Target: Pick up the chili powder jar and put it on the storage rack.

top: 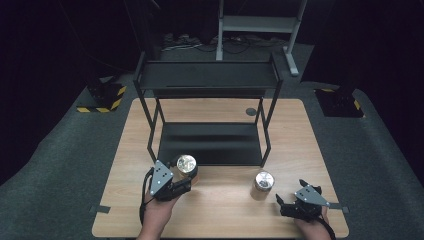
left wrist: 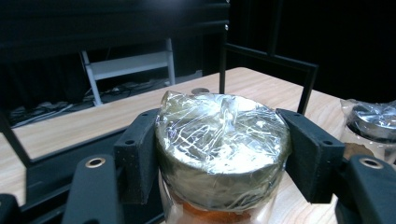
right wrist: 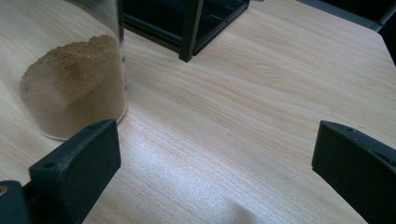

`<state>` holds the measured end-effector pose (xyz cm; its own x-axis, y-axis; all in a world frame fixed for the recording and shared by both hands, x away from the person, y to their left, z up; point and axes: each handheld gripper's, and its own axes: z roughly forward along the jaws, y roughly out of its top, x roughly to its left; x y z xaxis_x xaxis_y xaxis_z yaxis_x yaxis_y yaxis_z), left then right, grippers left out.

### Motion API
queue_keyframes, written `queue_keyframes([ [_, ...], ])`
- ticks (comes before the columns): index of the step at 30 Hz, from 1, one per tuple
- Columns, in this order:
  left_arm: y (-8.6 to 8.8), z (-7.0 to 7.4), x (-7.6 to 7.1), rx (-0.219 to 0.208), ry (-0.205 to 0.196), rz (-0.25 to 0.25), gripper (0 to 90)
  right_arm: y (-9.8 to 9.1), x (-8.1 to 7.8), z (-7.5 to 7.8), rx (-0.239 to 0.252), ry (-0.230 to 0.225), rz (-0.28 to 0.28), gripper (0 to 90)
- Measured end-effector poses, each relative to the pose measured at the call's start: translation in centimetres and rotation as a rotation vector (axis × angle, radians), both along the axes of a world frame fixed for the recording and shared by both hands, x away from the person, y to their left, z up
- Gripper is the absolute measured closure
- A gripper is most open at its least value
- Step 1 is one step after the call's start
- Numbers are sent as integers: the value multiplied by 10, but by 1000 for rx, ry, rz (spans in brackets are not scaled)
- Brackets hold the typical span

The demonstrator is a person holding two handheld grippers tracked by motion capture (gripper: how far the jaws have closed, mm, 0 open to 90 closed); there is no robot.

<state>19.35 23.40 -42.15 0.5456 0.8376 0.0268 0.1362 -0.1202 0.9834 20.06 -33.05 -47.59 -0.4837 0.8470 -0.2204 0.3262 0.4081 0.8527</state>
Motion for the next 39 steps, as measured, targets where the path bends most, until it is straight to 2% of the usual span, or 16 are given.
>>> queue_keyframes([
  [7, 8, 14, -5, -12, -21, 28, 346, 0, 0, 0, 2, 1, -2, 2],
  [12, 13, 24, -6, -36, -37, 39, 346, 0, 0, 0, 4, 2, -3, 1],
  [17, 15, 35, -5, -34, -55, 49, 346, 0, 0, 0, 5, 3, -3, 2],
  [27, 21, 62, 2, -64, -86, 67, 346, -1, 1, 0, 11, 6, -4, 2],
  [39, 22, 81, 9, -72, -108, 77, 347, -3, 1, 0, 17, 5, -5, 2],
])
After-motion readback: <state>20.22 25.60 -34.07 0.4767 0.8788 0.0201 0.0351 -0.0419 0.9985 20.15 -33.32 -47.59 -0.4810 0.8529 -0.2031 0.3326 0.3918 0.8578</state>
